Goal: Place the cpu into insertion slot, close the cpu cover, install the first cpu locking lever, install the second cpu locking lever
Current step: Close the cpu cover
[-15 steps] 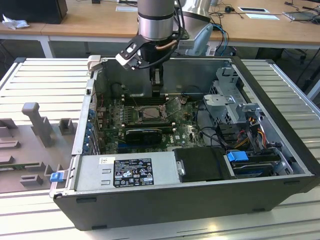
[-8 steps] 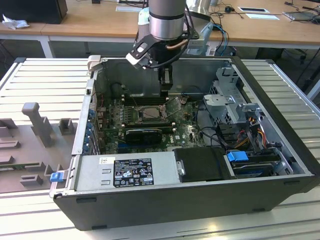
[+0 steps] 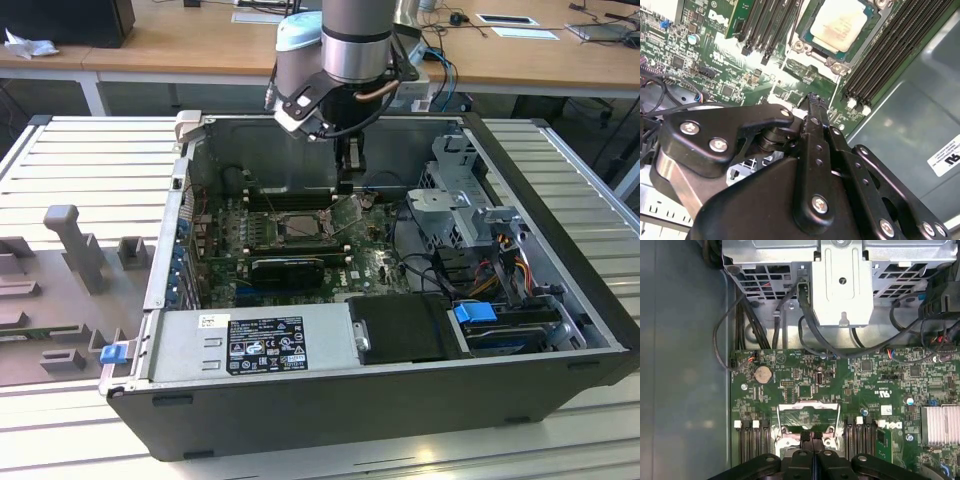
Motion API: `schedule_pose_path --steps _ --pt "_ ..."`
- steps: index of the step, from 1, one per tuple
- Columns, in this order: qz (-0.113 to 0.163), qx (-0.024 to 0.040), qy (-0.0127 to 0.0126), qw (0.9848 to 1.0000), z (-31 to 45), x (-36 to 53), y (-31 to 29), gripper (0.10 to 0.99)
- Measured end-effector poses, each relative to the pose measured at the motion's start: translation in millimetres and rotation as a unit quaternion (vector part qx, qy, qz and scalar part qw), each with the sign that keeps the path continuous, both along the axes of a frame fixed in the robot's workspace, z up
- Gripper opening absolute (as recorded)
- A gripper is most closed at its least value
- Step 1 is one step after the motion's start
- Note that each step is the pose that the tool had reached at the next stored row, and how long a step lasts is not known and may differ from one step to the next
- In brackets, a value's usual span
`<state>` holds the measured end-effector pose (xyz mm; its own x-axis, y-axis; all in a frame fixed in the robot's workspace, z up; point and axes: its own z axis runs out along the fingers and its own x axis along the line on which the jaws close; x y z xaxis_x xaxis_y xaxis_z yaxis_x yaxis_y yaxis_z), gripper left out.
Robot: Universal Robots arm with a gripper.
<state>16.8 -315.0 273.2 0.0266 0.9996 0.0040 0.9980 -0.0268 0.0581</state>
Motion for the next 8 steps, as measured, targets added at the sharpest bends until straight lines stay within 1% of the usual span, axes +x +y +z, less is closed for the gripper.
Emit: schedule_pose_path --steps 8 --pt "0.0 0.0 0.0 1.0 0.0 3.1 0.0 0.106"
